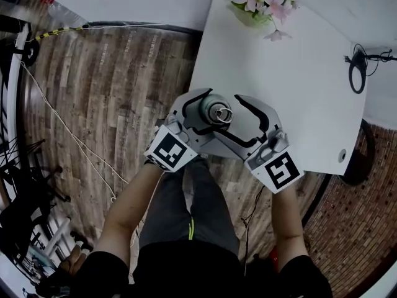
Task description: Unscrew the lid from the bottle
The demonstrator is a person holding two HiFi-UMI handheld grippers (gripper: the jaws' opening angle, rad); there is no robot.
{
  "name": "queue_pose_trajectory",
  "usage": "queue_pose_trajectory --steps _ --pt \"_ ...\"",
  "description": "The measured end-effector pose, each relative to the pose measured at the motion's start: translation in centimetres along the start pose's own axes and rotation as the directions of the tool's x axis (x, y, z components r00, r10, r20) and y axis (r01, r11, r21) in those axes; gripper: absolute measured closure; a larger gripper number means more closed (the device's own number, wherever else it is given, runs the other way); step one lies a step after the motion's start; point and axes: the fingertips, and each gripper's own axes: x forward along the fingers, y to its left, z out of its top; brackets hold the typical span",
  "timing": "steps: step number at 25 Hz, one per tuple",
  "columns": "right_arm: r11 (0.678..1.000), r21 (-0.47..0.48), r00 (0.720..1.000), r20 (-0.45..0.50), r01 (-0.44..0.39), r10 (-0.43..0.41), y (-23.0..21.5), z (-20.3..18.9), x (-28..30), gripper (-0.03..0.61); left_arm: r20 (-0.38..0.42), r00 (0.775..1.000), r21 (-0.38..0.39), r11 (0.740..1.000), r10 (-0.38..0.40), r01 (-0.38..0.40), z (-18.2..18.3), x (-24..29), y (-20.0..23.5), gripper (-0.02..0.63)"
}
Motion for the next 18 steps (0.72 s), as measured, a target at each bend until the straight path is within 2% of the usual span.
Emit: queue_pose_trajectory --steps 1,3,6,8,11,13,15,18 --pt "0.994 0.033 0.994 0.044 0.102 -0.103 -0.3 0.5 -0.1 0.273 -0.001 1.0 0.001 1.0 0.001 -0.001 0.0 0.0 0.0 0.244" --pt "0.964 0.091 0.962 0.091 0.249 -0.257 -0.3 1.2 -0.1 0.273 -0.002 1.0 0.002 1.0 0.002 -0.002 -0.1 0.0 0.0 0.244" --pt "0.909 0.111 0.907 0.089 0.4 -0.411 0.0 1.4 0.8 0.274 -0.002 1.0 0.0 1.0 0.005 -0.005 0.0 0.1 0.1 0.244" --pt "0.877 0.104 0.878 0.059 0.469 -0.476 -0.2 1.0 1.3 0.275 0.0 1.0 -0.003 1.0 0.008 -0.008 0.0 0.1 0.1 0.244" --pt "0.849 0.133 0.855 0.02 0.511 -0.518 -0.7 0.3 1.5 0.275 0.001 1.0 -0.005 1.0 0.013 -0.013 0.0 0.1 0.1 0.244" --pt "0.846 0.129 0.852 0.005 0.518 -0.523 -0.9 0.1 1.5 0.277 0.001 1.0 -0.005 1.0 0.016 -0.016 0.0 0.1 0.0 0.244" --pt "0.856 0.118 0.861 0.003 0.504 -0.508 -0.7 0.1 1.6 0.311 0.001 1.0 -0.007 1.0 0.017 -0.017 0.1 0.1 0.0 0.244" --pt "0.879 0.117 0.885 -0.001 0.463 -0.466 -0.5 0.0 1.8 0.311 0.003 1.0 -0.01 1.0 0.017 -0.017 0.1 0.1 0.0 0.244"
